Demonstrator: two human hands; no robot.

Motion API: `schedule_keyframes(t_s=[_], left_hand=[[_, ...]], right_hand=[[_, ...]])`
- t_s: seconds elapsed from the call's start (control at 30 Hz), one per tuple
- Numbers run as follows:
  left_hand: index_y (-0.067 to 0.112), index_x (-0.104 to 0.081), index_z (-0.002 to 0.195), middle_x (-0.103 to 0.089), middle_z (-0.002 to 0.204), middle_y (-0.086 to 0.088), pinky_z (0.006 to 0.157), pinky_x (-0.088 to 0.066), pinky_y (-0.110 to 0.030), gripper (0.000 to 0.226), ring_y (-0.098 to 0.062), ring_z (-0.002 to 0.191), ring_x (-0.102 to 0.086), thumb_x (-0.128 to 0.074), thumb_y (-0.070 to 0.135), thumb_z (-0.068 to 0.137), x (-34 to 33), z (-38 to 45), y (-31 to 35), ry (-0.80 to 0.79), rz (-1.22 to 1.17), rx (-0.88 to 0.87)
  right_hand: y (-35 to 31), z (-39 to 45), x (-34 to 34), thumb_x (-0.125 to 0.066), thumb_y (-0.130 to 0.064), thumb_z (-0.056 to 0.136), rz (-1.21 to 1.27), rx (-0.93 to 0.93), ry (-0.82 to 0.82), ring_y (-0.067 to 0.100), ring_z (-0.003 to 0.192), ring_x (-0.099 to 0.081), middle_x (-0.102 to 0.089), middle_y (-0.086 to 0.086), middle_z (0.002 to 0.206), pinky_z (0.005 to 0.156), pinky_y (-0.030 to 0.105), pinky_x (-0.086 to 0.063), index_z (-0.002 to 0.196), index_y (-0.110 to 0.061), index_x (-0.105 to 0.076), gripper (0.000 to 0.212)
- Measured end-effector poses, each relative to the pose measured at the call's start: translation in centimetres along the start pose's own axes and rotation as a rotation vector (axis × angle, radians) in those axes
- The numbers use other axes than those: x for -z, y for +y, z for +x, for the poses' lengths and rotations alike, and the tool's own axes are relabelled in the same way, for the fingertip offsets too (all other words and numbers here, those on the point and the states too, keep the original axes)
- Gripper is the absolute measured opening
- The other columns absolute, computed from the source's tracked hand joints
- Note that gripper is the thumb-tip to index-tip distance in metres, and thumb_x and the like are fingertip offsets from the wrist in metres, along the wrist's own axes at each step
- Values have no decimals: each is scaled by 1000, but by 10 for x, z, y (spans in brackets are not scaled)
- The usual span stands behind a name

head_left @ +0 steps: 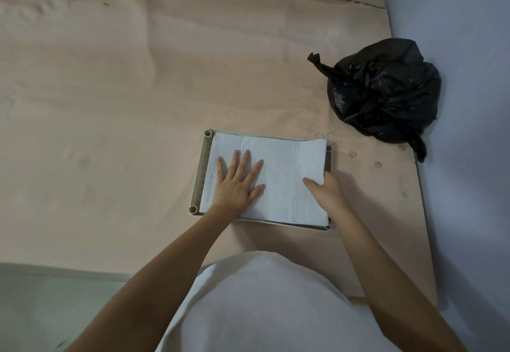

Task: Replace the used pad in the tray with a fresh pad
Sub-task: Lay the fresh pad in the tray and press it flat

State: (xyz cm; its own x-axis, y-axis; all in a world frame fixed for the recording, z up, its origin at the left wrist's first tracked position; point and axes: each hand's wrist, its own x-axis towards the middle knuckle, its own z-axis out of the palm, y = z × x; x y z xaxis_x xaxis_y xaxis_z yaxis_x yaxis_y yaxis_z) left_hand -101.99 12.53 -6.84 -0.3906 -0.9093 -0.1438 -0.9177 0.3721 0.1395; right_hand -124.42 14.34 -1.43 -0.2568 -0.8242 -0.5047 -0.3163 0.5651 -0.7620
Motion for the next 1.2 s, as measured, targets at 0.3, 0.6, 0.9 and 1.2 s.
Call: schedule_keyframes(t_s=[0.3,0.6,0.9,1.2], left_hand=[[32,-11,150,-8,159,-8,111,13,-55,75,-30,147,-2,14,64,87,-1,-3,-4,36,-3,14],[18,-33,146,-33,152,-13,110,-9,-59,65,-34,142,-24,-5,53,99,-4,-1,-13,107,-56,-15],[8,-28,148,-22,156,-15,116,-1,-45,66,-28,145,-14,-11,49,99,-7,3,-25,131,-56,93],[3,-51,133,-46,141,-19,111,-19,-56,63,-36,133,-40,-34,42,87,5,14,-17,201,-32,32]], right_hand=[[0,2,-4,-58,-18,92,-17,-14,1,20,93,-59,-63,4,106,78,30,-47,120,-7,-58,30],[-1,1,-4,-58,-18,92,0,-24,7,16,91,-59,-62,0,103,68,26,-45,121,-8,-58,31],[-4,0,-6,-62,-14,88,-5,8,106,15,90,-58,-58,-2,104,73,29,-45,120,-11,-50,34],[-1,4,-12,-55,-27,92,-82,7,150,21,98,-59,-60,2,110,82,34,-49,130,-10,-44,43]])
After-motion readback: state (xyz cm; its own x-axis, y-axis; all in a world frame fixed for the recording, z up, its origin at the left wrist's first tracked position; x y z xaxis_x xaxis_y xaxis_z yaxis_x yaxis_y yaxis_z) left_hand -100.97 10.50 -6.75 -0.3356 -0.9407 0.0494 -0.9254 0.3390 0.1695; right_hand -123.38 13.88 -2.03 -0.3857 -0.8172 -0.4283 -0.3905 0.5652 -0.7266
